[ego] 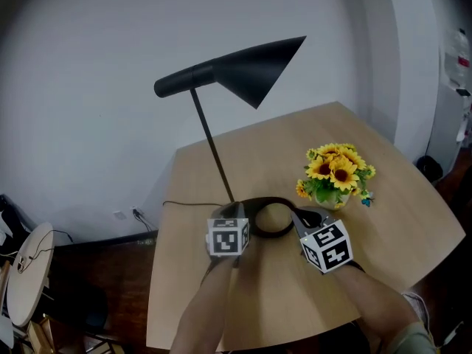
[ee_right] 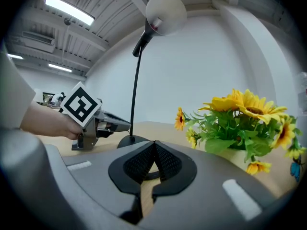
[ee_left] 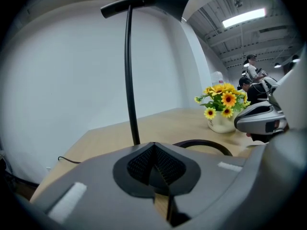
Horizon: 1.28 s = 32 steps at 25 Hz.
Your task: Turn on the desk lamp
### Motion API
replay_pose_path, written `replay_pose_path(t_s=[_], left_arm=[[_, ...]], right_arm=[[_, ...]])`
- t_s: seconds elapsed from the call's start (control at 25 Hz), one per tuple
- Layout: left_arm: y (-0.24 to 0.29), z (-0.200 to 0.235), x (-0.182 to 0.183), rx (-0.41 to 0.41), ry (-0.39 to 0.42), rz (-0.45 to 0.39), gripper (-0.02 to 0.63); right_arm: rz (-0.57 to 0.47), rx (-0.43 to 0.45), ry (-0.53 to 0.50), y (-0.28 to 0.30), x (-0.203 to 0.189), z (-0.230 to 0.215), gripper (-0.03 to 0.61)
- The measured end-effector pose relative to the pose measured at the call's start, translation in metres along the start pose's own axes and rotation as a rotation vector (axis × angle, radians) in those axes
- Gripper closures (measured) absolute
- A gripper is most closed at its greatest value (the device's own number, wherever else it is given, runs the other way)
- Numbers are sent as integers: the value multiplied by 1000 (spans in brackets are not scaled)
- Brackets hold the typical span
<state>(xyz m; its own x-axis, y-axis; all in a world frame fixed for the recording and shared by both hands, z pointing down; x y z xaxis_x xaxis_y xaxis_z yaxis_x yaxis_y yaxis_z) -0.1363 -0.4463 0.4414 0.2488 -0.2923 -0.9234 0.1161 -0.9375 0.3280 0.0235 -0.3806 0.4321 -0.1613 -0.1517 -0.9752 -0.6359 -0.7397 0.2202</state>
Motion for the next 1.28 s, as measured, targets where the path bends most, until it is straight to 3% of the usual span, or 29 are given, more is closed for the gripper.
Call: replay_pose_path(t_s=[0.48,0.76,1.28], left_arm=[[29,-4,-14,-59,14,66,617],[34,-9,-17,-70,68,109,617],[36,-9,-22,-82,27,134,621]], right_arm=[[-17,37,45,3,-1,-2,578],[-28,41,80,3,-3,-4,578],[-35,43,103,2,-4,-6,578]])
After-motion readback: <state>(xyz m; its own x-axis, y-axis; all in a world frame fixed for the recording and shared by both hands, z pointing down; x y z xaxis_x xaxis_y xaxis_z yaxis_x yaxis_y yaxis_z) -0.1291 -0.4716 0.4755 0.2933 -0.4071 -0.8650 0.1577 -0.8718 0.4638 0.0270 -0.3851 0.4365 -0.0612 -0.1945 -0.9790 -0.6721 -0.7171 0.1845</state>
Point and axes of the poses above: the fingertips, and each gripper's own axes: y forward along the fingers, z to its left, x out of its top, the point moved 1 cm from there along -y, backward along the fingers, and after that the axes turned 7 degrees about x, right-handed, at the moved point
